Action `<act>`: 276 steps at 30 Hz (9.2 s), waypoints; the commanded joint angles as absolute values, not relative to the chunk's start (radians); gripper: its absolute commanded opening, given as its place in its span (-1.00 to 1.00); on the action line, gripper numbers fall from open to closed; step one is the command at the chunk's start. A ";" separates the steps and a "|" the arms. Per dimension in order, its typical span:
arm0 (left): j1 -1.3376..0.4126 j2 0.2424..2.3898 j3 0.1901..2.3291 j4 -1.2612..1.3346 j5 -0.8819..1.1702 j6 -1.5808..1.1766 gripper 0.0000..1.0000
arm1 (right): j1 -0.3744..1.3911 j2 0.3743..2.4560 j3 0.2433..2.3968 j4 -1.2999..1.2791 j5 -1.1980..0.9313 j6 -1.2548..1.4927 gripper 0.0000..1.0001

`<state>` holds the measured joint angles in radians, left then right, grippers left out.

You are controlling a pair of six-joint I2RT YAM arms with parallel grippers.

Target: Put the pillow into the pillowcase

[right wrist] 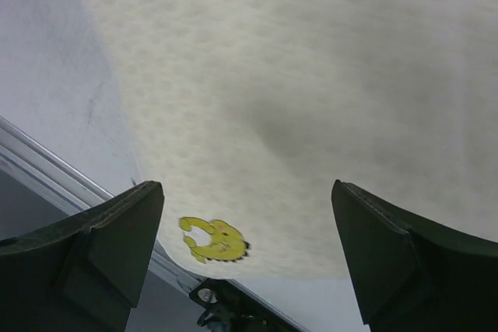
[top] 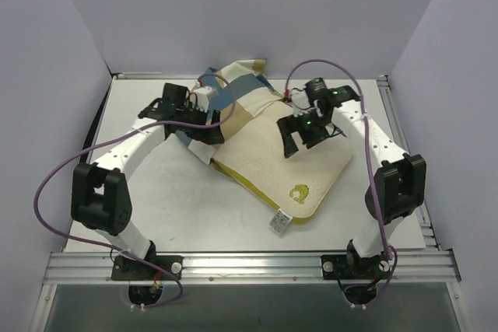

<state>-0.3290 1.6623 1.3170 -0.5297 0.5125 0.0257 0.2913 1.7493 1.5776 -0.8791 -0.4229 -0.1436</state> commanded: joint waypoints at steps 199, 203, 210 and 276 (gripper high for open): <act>-0.545 1.934 1.613 -0.367 0.152 0.224 0.32 | 0.163 1.972 1.578 -0.630 -0.367 0.071 0.57; -0.545 2.058 1.716 -0.322 0.103 0.192 0.31 | 0.163 2.041 1.592 -0.624 -0.490 0.093 0.33; -0.534 2.175 1.833 -0.304 0.067 0.175 -0.12 | 0.172 2.030 1.514 -0.578 -0.568 0.114 -0.91; -0.700 1.936 1.391 -0.779 0.610 0.675 -0.98 | 0.317 1.943 1.279 -0.614 -0.402 0.137 0.58</act>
<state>-0.7536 1.9408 1.4300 -0.6708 0.4568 0.6323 0.2760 1.9091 1.2499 -0.5549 -0.4908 0.1719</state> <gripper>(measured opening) 0.079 0.797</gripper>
